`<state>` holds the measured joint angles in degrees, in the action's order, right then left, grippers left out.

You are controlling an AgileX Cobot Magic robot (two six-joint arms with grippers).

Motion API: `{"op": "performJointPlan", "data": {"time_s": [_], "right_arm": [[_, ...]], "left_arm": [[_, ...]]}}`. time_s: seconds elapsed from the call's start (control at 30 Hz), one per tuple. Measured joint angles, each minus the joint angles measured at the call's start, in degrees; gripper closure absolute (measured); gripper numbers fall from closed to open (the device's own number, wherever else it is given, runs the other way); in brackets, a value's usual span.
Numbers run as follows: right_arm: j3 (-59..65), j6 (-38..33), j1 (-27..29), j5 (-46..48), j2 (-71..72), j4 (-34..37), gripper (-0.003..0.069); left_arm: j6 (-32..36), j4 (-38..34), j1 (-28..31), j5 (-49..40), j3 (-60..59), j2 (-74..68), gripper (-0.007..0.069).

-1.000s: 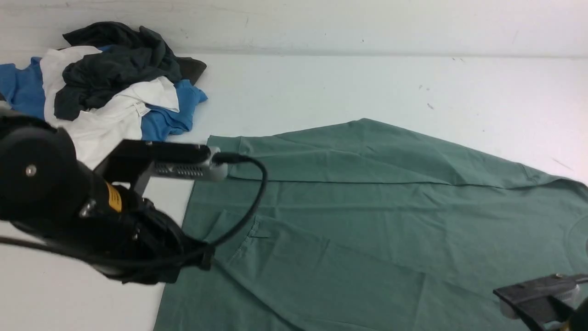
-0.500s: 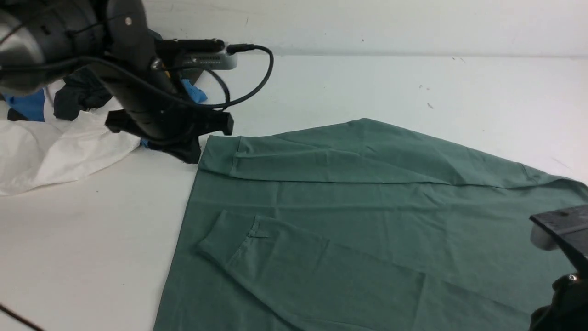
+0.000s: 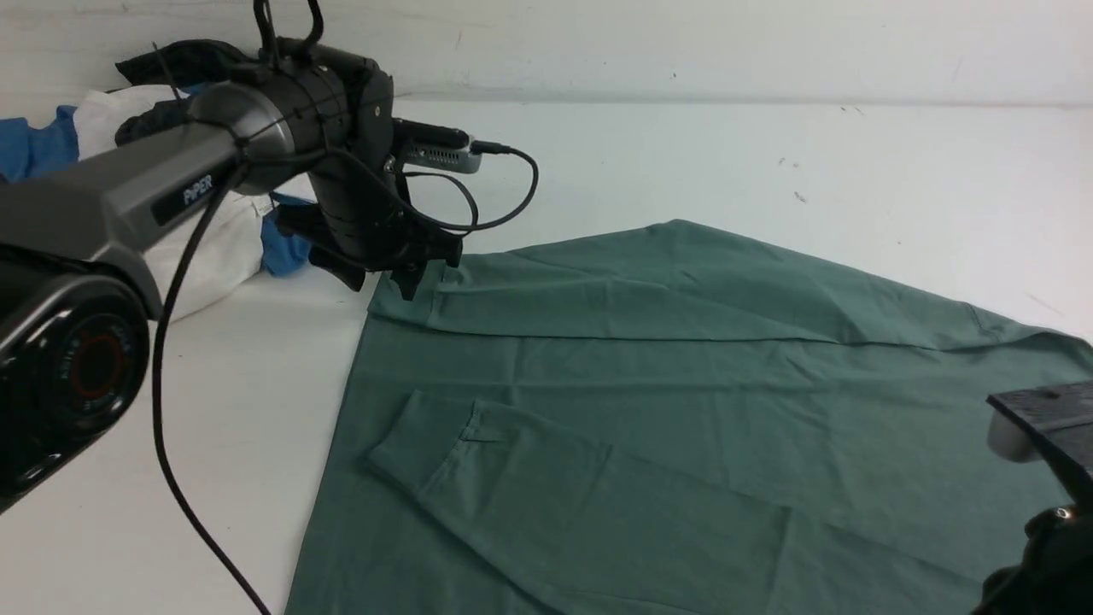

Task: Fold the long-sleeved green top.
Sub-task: Use the left arm to clamp the cuff farthest from it

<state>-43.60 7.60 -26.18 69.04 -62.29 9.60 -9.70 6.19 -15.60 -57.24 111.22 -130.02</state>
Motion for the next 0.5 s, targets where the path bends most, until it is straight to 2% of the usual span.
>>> {"op": "performJointPlan", "data": {"time_s": [0.33,0.5], "right_arm": [[0.0,0.43,-0.06,-2.94,0.0,0.19,0.0668],[0.0,0.43,-0.06,-3.62,0.0,0.24,0.0668]], "left_arm": [[-3.59,1.62,0.0,3.52,1.86,-4.76,0.0209],[-3.98,1.57,0.0,3.41,1.93,-4.84,0.0289]]}}
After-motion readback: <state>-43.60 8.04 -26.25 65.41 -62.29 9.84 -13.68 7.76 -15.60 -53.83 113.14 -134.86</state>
